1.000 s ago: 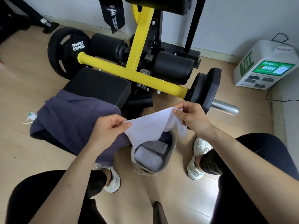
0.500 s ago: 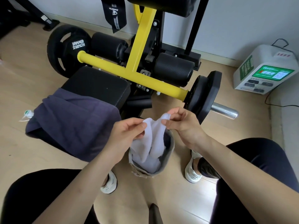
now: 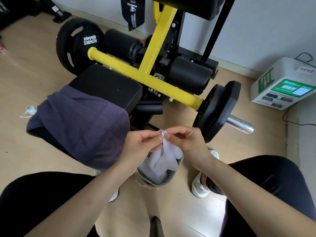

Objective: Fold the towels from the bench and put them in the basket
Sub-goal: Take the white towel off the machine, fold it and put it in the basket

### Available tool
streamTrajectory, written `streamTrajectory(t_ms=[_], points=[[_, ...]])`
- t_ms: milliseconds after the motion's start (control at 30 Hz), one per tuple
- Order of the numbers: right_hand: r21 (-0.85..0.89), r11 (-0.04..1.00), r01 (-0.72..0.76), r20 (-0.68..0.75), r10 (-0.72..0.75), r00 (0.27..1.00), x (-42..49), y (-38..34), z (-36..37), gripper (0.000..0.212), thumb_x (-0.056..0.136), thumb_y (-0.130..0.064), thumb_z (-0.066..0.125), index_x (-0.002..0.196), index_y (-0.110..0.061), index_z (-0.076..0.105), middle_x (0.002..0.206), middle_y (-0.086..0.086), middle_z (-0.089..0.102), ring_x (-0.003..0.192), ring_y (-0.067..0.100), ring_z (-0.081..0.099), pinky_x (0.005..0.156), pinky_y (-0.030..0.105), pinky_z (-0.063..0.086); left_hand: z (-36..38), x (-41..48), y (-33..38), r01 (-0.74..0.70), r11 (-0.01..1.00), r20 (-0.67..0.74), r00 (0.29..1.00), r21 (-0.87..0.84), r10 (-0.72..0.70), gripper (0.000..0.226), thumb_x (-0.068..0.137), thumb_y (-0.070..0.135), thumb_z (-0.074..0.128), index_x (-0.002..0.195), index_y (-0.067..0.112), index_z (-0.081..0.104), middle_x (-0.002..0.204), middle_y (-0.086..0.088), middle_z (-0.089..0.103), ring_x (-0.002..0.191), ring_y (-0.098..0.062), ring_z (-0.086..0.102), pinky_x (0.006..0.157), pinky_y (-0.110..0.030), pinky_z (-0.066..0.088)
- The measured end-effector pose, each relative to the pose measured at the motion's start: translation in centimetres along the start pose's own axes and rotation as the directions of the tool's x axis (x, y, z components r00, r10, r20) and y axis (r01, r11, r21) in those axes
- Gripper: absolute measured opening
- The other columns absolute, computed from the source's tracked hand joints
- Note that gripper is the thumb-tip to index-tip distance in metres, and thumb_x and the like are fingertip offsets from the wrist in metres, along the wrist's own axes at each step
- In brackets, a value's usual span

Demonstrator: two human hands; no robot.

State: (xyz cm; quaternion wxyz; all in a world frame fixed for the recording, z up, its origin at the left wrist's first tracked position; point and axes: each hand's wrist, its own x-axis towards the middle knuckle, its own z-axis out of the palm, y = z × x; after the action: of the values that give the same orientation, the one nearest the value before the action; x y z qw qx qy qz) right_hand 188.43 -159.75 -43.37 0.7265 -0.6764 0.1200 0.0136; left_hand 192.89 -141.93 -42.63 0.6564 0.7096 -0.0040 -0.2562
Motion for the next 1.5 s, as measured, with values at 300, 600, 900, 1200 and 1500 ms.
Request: streamTrajectory(t_ms=[300, 600, 900, 1200, 1500], points=[[-0.301, 0.949, 0.093, -0.016, -0.102, 0.995, 0.4, 0.0, -0.1, 0.012, 0.079, -0.007, 0.083, 0.088, -0.010, 0.075, 0.081, 0.001, 0.075, 0.068, 0.007, 0.064, 0.065, 0.020, 0.052, -0.2, -0.3, 0.7, -0.058, 0.998, 0.129, 0.990, 0.019, 0.055, 0.032, 0.098, -0.004, 0.055, 0.101, 0.014, 0.081, 0.099, -0.009, 0.080, 0.097, -0.024, 0.077, 0.090, -0.037, 0.061], [-0.301, 0.942, 0.146, 0.124, -0.113, 0.986, 0.3, -0.7, -0.8, 0.010, 0.088, -0.009, 0.075, 0.085, -0.018, 0.073, 0.078, -0.010, 0.072, 0.068, 0.004, 0.062, 0.066, 0.016, 0.048, -2.0, 1.3, -0.3, -0.477, 0.759, 0.140, 0.873, 0.443, 0.467, 0.033, 0.077, 0.030, 0.078, 0.108, 0.020, 0.075, 0.101, 0.007, 0.072, 0.093, -0.015, 0.068, 0.073, -0.033, 0.059], [-0.249, 0.947, 0.202, 0.188, -0.157, 0.969, 0.4, -2.2, -2.8, 0.007, 0.091, -0.005, 0.069, 0.091, -0.012, 0.068, 0.085, -0.001, 0.070, 0.082, 0.016, 0.063, 0.076, 0.040, 0.050, -1.8, 2.6, -1.8, -0.431, 0.701, 0.311, 0.901, 0.569, 0.302, 0.030, 0.081, 0.037, 0.079, 0.103, 0.021, 0.066, 0.098, 0.015, 0.067, 0.097, -0.010, 0.063, 0.077, -0.046, 0.054], [-0.233, 0.950, 0.206, 0.013, -0.209, 0.978, 0.4, -3.4, -4.6, 0.008, 0.094, -0.001, 0.065, 0.090, -0.007, 0.064, 0.082, -0.002, 0.065, 0.074, 0.006, 0.060, 0.066, 0.018, 0.046, -2.4, 3.3, -3.3, -0.422, 0.624, 0.320, 0.906, 0.658, 0.276, 0.026, 0.090, 0.034, 0.074, 0.074, 0.038, 0.055, 0.067, 0.013, 0.058, 0.062, -0.010, 0.057, 0.055, -0.032, 0.043], [-0.101, 0.982, 0.157, -0.336, -0.183, 0.924, 1.5, -2.8, -7.5, 0.007, 0.097, -0.010, 0.063, 0.097, -0.003, 0.063, 0.085, 0.012, 0.062, 0.072, 0.019, 0.058, 0.062, 0.024, 0.047, -5.2, 2.7, -2.4, -0.250, 0.606, 0.142, 0.965, 0.755, 0.221, 0.016, 0.093, 0.021, 0.072, 0.107, 0.023, 0.078, 0.086, 0.002, 0.077, 0.084, -0.018, 0.072, 0.077, -0.031, 0.055]])
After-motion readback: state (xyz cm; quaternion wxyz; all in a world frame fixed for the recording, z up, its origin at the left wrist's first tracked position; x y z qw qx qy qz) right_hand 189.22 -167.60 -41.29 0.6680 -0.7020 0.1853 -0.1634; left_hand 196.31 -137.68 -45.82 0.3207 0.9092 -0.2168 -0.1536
